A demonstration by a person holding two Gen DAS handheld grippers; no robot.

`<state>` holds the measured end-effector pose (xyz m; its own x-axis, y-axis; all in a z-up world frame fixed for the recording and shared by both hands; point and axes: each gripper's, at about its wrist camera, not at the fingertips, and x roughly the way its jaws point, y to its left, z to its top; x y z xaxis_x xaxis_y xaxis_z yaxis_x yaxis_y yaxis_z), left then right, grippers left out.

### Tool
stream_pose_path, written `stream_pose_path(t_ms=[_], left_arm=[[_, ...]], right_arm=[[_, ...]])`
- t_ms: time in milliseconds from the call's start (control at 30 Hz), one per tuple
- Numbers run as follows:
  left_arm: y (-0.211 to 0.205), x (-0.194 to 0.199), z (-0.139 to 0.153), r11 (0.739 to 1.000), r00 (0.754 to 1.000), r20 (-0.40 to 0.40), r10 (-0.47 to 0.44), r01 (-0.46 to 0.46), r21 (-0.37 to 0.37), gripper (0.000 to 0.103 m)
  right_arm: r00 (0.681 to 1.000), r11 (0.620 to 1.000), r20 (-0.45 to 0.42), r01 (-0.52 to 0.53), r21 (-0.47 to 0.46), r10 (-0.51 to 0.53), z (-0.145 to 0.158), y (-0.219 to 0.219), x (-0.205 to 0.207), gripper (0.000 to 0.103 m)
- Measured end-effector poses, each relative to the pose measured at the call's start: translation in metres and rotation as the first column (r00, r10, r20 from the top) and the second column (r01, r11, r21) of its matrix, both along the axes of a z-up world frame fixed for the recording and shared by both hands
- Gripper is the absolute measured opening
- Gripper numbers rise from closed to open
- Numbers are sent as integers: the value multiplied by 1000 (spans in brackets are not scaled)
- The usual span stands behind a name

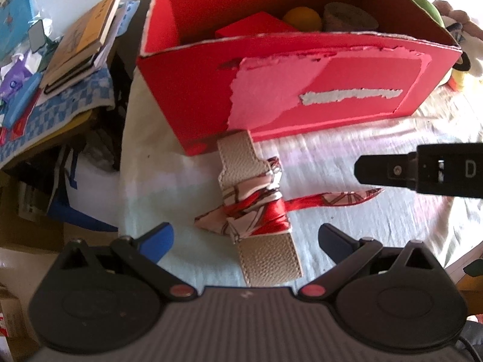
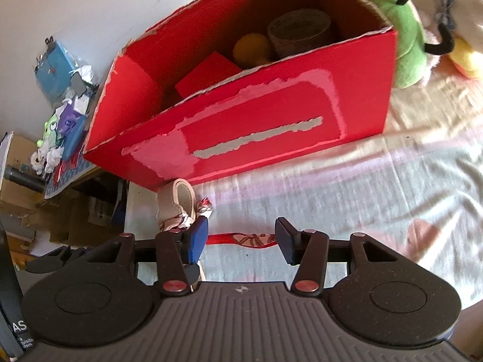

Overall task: Organize objects
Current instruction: 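Reach the right gripper down to the beige strap with red ribbon, then close the right gripper on the beige strap at the red ribbon knot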

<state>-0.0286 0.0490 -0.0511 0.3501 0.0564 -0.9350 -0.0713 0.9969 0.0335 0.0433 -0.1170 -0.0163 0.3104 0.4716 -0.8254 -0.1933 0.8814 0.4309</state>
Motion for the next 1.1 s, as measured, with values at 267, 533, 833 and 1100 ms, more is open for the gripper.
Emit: stream_pose_path(t_ms=[267, 533, 833, 1100], left_arm=[[7, -2, -3, 999, 999, -10, 50, -50, 13, 101], [5, -2, -10, 998, 998, -35, 57, -57, 13, 101], [10, -1, -20, 998, 996, -67, 63, -63, 7, 101], [8, -1, -24, 999, 996, -73, 43, -43, 4, 101]], right_arm=[[998, 998, -20, -53, 31, 53, -2, 8, 8, 52], [993, 993, -53, -99, 64, 103, -9, 13, 8, 52], [992, 991, -78, -86, 99, 94, -16, 11, 7, 52], [993, 991, -82, -78, 109, 87, -16, 10, 6, 52]])
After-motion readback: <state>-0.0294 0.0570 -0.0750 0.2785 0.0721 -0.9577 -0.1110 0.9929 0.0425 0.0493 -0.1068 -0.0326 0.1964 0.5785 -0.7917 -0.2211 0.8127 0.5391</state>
